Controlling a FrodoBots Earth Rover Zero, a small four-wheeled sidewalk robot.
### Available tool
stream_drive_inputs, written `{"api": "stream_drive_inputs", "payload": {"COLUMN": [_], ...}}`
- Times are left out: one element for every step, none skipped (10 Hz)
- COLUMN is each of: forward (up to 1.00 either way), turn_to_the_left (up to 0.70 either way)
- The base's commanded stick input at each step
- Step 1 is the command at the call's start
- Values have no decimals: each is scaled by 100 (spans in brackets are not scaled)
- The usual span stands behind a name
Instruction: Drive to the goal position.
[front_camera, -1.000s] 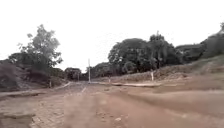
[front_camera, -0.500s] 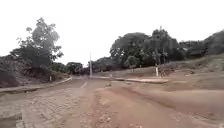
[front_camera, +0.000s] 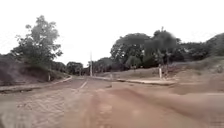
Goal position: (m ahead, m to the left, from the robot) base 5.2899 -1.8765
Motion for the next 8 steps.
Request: {"api": "stream_drive_inputs", "payload": {"forward": [85,85,85,85,85,85,85,85], "turn_to_the_left": [0,12,25,27,4,0,0,0]}}
